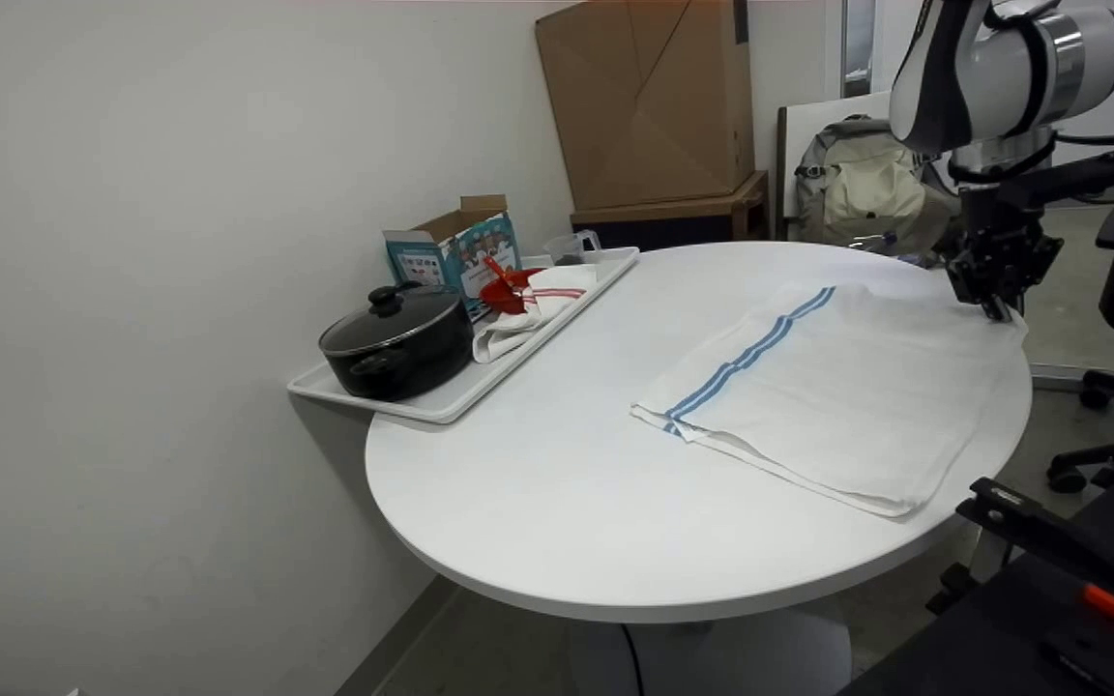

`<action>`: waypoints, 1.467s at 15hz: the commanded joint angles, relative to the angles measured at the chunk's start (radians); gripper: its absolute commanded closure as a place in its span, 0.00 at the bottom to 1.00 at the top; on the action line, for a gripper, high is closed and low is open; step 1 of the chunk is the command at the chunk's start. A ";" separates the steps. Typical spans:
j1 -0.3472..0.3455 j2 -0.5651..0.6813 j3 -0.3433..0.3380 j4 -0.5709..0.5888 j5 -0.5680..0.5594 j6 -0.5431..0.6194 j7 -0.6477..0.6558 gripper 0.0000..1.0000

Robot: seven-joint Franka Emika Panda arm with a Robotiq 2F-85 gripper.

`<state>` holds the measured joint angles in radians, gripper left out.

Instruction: Fold the towel

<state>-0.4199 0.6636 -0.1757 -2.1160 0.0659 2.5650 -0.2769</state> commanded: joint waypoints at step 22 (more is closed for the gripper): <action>0.197 -0.533 0.262 -0.518 0.019 0.137 -0.261 0.98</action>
<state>-0.2564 0.1950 0.1006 -2.5660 0.0819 2.6871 -0.4721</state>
